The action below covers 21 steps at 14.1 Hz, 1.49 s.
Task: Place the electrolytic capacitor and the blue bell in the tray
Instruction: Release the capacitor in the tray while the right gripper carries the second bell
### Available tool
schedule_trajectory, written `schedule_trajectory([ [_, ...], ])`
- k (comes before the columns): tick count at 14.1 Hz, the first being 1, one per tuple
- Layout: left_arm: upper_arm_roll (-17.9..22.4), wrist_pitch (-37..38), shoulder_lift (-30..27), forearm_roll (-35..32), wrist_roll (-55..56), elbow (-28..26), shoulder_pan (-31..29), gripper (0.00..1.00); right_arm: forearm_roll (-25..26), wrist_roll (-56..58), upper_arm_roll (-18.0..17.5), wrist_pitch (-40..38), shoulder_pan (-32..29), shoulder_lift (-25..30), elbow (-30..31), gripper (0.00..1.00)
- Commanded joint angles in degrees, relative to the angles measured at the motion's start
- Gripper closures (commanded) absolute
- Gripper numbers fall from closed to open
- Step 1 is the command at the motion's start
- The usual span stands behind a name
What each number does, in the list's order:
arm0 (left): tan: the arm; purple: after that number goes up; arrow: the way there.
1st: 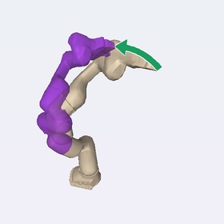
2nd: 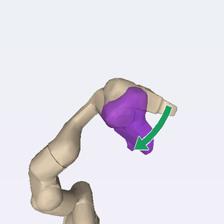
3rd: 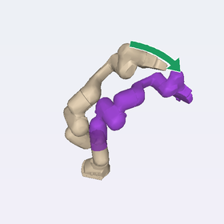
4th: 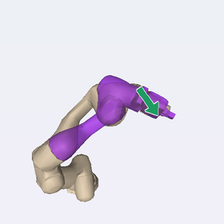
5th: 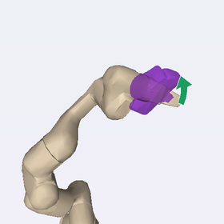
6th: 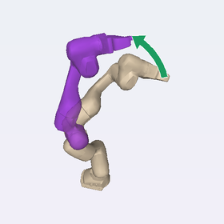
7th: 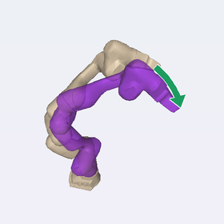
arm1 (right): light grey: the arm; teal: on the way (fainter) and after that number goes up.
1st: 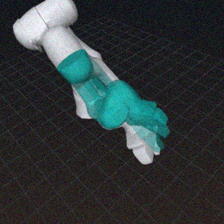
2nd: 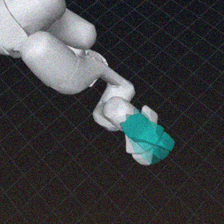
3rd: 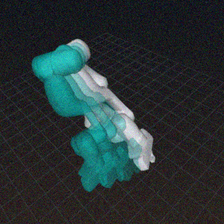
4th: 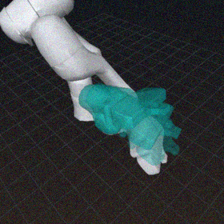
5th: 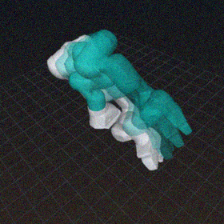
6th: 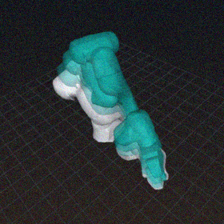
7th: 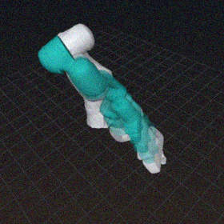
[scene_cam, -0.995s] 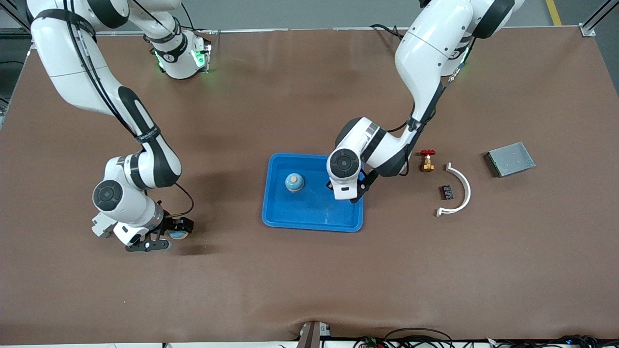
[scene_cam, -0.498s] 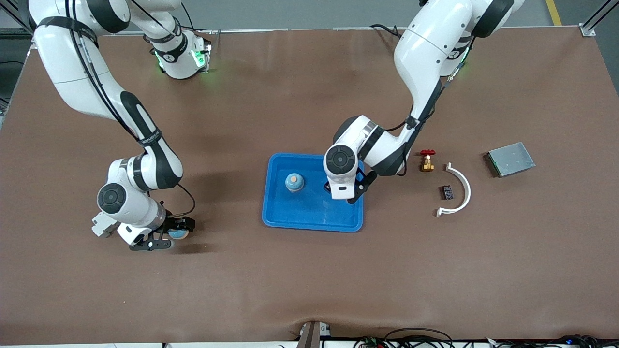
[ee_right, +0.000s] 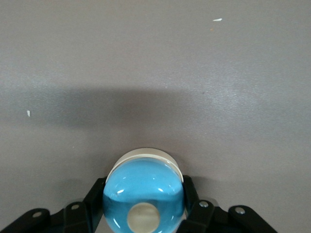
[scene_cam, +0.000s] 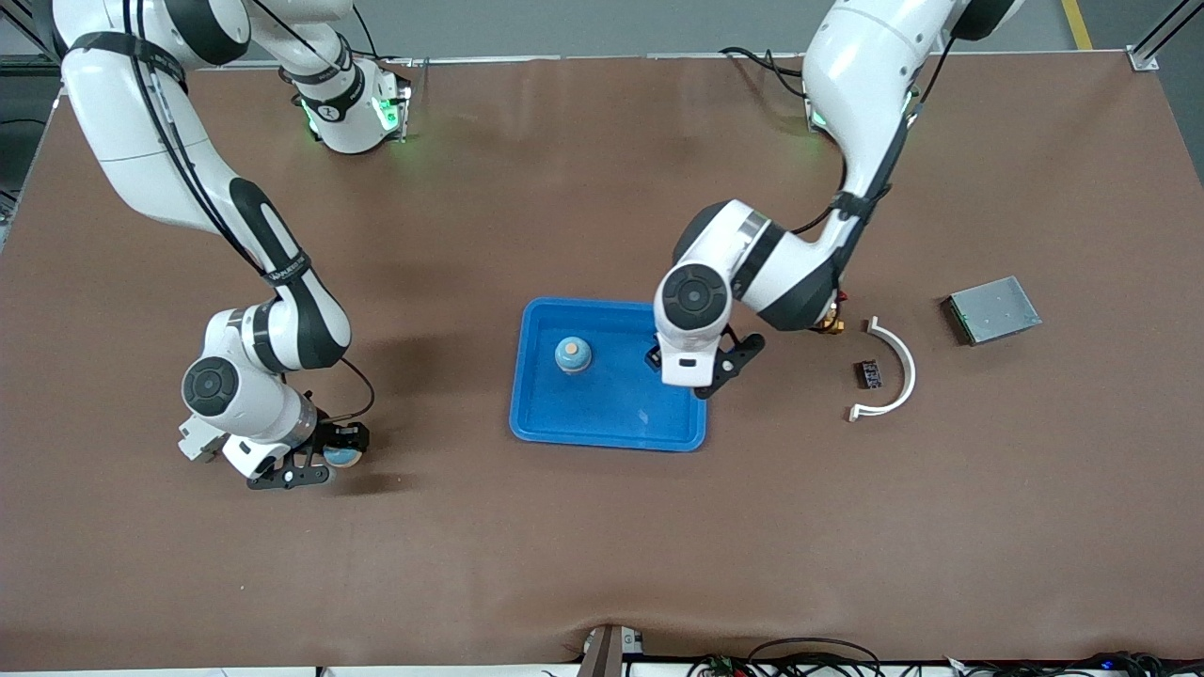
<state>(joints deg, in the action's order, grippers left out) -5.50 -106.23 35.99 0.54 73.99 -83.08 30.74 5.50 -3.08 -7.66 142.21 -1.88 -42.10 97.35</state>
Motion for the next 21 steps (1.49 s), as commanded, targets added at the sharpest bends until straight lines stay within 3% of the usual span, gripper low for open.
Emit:
schedule_trajectory([
  [1,-0.30,4.35,-4.95,-0.28,-6.12,-1.47,-3.13,0.00,0.39,-6.64,-2.18,-2.45,-0.06,1.31,-0.05,1.00],
  [6,-0.56,10.68,-9.36,-0.10,-15.43,-1.91,-8.31,0.00,0.57,-27.19,-10.08,-10.19,1.25,1.84,-4.09,1.00],
  [8,-0.56,12.97,-11.20,-0.10,-21.22,-2.43,-11.12,0.00,1.09,-36.95,-10.44,-11.25,6.24,1.84,-6.11,1.00],
  [12,-0.56,13.33,-16.99,-0.10,-31.51,-6.81,-16.75,0.00,1.53,-57.26,-8.69,-12.57,17.32,-0.70,-11.56,1.00],
  [17,-0.56,13.24,-22.28,-0.10,-47.68,-12.19,-24.13,0.00,1.45,-69.41,-0.70,-12.75,30.86,-4.21,-15.96,1.00],
  [21,-0.48,7.73,-25.08,-0.54,-55.96,-17.00,-26.51,0.00,1.36,-72.06,0.98,-12.49,33.34,-6.94,-18.77,1.00],
])
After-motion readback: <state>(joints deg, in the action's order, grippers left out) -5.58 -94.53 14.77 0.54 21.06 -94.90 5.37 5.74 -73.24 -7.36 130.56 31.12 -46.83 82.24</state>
